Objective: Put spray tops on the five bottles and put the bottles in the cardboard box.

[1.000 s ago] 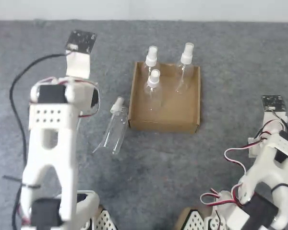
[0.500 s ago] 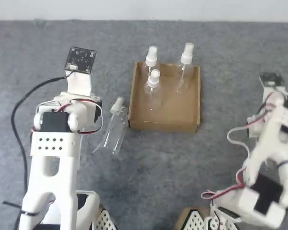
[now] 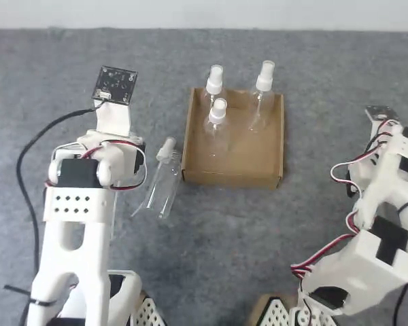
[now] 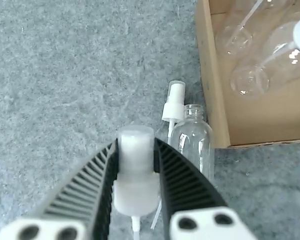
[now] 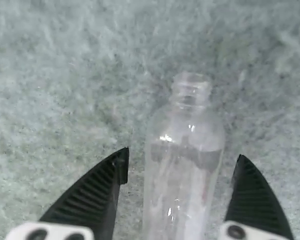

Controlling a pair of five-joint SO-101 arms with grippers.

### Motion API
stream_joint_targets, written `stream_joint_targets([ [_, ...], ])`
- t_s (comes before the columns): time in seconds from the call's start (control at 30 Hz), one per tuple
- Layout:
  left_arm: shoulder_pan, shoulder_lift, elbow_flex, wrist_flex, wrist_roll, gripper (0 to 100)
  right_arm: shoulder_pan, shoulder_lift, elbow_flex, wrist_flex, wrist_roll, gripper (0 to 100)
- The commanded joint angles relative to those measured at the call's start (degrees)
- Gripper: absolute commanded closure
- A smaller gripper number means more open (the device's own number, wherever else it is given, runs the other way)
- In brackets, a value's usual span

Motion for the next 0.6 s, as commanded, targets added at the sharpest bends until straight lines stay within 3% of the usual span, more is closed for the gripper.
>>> stream_joint_targets([
  [0.0,0.3,-2.5,-0.1,-1.8,0.4,99,0.4,-0.5,-3.3,-2.7,-0.7,73.5],
  [0.3,0.4,-2.5,0.6,-1.9,0.4,99,-0.3,3.0,-3.7,-6.3,-0.3,62.8],
  [0.43,0.4,-2.5,0.7,-1.9,0.4,99,-0.5,4.7,-3.7,-9.9,-0.5,70.0],
  [0.57,0.4,-2.5,0.7,-1.9,0.4,99,0.2,3.5,-3.7,-11.7,-0.4,84.2],
])
